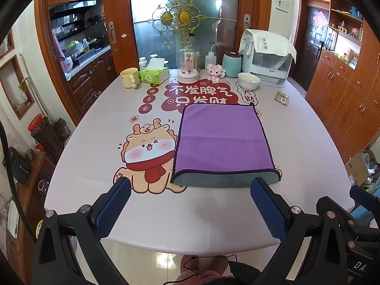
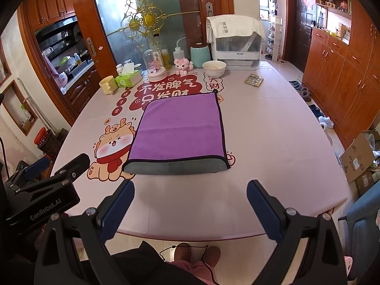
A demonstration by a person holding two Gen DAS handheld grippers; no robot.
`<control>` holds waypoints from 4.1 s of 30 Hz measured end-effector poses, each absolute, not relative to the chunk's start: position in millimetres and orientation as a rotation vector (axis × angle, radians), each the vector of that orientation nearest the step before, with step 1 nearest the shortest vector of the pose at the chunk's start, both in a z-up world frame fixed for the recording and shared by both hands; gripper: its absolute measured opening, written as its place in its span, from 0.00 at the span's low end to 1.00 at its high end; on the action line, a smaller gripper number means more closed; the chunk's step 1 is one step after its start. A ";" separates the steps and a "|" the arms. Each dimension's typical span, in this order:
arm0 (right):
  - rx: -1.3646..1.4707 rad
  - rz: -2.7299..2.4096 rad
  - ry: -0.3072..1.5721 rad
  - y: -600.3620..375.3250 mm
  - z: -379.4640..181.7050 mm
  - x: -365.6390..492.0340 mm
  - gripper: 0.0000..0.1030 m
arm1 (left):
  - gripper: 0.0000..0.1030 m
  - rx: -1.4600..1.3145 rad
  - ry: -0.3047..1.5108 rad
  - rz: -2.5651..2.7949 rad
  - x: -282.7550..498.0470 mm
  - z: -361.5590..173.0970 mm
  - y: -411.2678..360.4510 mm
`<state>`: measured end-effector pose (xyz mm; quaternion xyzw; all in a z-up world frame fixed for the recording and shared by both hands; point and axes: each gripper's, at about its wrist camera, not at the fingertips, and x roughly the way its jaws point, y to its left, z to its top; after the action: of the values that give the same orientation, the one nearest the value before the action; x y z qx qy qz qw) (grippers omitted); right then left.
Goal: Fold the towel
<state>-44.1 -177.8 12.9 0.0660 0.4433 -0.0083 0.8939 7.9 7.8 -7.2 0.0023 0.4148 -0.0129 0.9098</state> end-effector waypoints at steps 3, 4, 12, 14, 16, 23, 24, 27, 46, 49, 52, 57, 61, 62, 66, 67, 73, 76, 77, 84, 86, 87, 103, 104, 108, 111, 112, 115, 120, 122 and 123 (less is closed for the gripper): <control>0.136 -0.026 0.920 -177.8 13.8 -45.1 0.93 | 0.97 0.003 0.858 -0.032 8.2 -8.0 8.9; 0.137 -0.028 0.920 -177.5 13.3 -45.2 0.93 | 0.97 0.002 0.859 -0.033 8.5 -8.1 9.5; 0.154 -0.048 0.927 -175.2 12.2 -47.4 0.93 | 0.97 0.001 0.887 -0.062 14.7 -12.6 16.6; 0.162 -0.055 0.927 -173.3 11.5 -47.3 0.93 | 0.97 0.002 0.896 -0.072 17.6 -14.3 19.7; 0.179 -0.057 0.926 -173.2 11.0 -45.9 0.93 | 0.97 0.002 0.903 -0.087 20.4 -15.8 23.5; 0.235 -0.107 0.910 -172.0 8.9 -37.6 0.93 | 0.97 0.021 0.922 -0.137 38.1 -20.1 36.3; 0.242 -0.117 0.909 -171.5 7.9 -36.4 0.93 | 0.97 0.025 0.925 -0.145 40.8 -20.9 38.3; 0.260 -0.142 0.908 -170.5 4.7 -33.5 0.93 | 0.97 0.035 0.935 -0.171 48.8 -24.1 43.6; 0.117 -0.135 0.870 -192.2 -22.8 -3.2 0.90 | 0.97 0.087 0.992 -0.249 97.8 -54.2 40.8; 0.087 -0.097 0.864 -198.7 -32.9 7.6 0.88 | 0.97 0.072 1.007 -0.253 107.9 -61.3 39.9; 0.054 -0.053 0.846 -203.4 -41.1 15.3 0.88 | 0.97 0.076 1.016 -0.258 118.4 -69.3 38.8; -0.017 0.035 0.831 -209.6 -57.6 28.5 0.88 | 0.97 0.080 1.020 -0.260 135.3 -88.0 35.2; -0.059 0.094 0.851 -215.3 -76.6 41.6 0.88 | 0.97 0.095 1.041 -0.269 146.6 -106.4 30.1; -0.066 0.108 0.862 -217.5 -83.0 45.5 0.88 | 0.97 0.099 1.044 -0.277 149.5 -111.8 28.7; -0.060 0.148 0.912 -226.6 -105.0 59.4 0.85 | 0.97 0.117 1.046 -0.311 156.8 -127.4 25.0; -0.055 0.159 0.921 -228.5 -109.7 61.5 0.84 | 0.97 0.124 1.046 -0.323 159.0 -131.6 24.6; -0.068 0.233 0.986 -236.6 -137.4 78.3 0.77 | 0.97 0.164 1.069 -0.380 173.6 -155.0 26.4; -0.081 0.269 1.016 -239.4 -149.1 83.9 0.72 | 0.97 0.167 1.086 -0.408 179.4 -164.8 28.4; -0.081 0.279 1.024 -240.4 -152.8 85.5 0.70 | 0.97 0.172 1.089 -0.414 180.6 -167.5 28.9; -0.079 0.334 1.075 -244.1 -171.8 95.8 0.58 | 0.86 0.167 1.138 -0.455 185.3 -185.0 29.6; -0.080 0.351 1.087 -243.5 -175.9 98.9 0.54 | 0.82 0.162 1.154 -0.466 186.9 -188.9 29.3; -0.081 0.358 1.091 -242.3 -177.7 100.6 0.53 | 0.82 0.166 1.160 -0.468 187.7 -191.0 28.4; -0.083 0.349 1.099 -243.9 -186.1 104.5 0.28 | 0.50 0.153 1.234 -0.509 183.4 -204.8 22.2; -0.083 0.346 1.103 -244.3 -187.1 104.7 0.26 | 0.50 0.154 1.234 -0.508 182.3 -205.2 21.9; -0.095 0.345 1.105 -244.7 -188.2 104.0 0.21 | 0.40 0.159 1.228 -0.491 180.0 -204.3 21.7; -0.096 0.343 1.107 -245.1 -188.4 103.6 0.16 | 0.28 0.156 1.226 -0.480 178.9 -203.1 23.1; -0.098 0.340 1.107 -245.3 -188.6 103.5 0.14 | 0.23 0.155 1.224 -0.479 179.1 -203.3 23.4; -0.103 0.334 1.107 -244.7 -189.7 102.7 0.10 | 0.12 0.153 1.216 -0.478 177.4 -202.2 23.3; -0.111 0.325 1.109 -243.1 -190.2 102.8 0.05 | 0.07 0.164 1.192 -0.471 175.9 -201.1 21.9; -0.113 0.321 1.108 -243.1 -190.0 103.0 0.05 | 0.06 0.163 1.189 -0.463 175.1 -201.8 22.8; -0.114 0.321 1.108 -242.6 -190.1 102.6 0.05 | 0.06 0.163 1.191 -0.460 175.4 -202.2 22.8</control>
<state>102.6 -242.6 -190.1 -0.0537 0.5237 0.1514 0.8366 175.4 22.8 -202.2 0.0758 0.5551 -0.2145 0.8000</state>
